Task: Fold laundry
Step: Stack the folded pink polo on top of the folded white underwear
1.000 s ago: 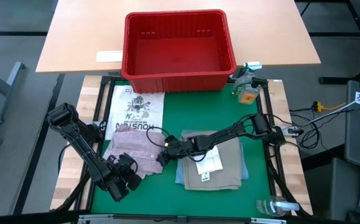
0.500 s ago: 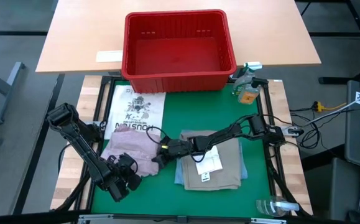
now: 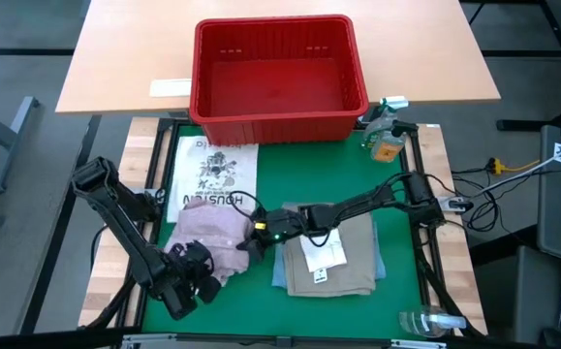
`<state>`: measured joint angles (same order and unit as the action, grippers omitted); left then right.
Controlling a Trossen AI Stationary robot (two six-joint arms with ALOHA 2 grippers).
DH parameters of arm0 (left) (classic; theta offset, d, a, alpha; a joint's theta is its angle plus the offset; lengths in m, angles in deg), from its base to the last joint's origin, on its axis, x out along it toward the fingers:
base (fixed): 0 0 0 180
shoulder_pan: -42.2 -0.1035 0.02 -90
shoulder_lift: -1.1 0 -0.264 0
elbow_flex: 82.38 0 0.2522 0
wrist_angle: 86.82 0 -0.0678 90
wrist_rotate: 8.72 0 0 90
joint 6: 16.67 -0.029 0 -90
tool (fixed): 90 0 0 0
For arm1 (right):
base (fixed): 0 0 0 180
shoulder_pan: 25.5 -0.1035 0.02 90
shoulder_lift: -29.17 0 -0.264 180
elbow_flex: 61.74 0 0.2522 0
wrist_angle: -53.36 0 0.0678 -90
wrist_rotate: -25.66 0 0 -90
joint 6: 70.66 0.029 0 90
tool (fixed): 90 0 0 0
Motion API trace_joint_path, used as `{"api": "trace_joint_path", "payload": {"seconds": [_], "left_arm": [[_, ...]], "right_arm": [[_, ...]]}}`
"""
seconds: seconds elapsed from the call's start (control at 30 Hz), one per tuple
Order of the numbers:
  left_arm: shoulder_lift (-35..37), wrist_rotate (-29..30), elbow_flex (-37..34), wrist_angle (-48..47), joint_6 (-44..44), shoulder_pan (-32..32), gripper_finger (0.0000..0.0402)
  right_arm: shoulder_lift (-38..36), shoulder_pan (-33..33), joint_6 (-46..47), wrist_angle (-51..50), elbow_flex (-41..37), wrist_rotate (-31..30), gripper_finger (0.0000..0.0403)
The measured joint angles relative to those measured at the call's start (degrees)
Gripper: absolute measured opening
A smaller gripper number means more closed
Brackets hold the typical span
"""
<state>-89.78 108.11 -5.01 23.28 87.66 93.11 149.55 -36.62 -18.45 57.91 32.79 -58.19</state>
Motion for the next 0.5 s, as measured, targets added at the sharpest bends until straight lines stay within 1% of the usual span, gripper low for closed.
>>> {"api": "trace_joint_path", "payload": {"seconds": [0.07,0.2,0.3,0.5], "left_arm": [[0.91,0.94,1.37,-0.07,-1.51,0.04,0.0089],[2.2,0.92,3.99,-0.16,-4.86,-0.01,0.0089],[2.91,2.29,5.76,-0.18,-8.1,-0.02,0.0089],[2.99,9.9,8.76,-0.89,-13.44,-0.3,0.0089]], "right_arm": [[-2.56,0.0,-0.95,-4.44,0.02,0.0,0.001],[-6.83,-0.07,-3.03,-11.69,-0.02,-0.02,0.0008],[-10.04,-0.04,-3.32,-14.9,0.02,0.0,0.001],[-15.27,-0.04,-4.73,-19.64,0.07,-0.01,0.0008]]}}
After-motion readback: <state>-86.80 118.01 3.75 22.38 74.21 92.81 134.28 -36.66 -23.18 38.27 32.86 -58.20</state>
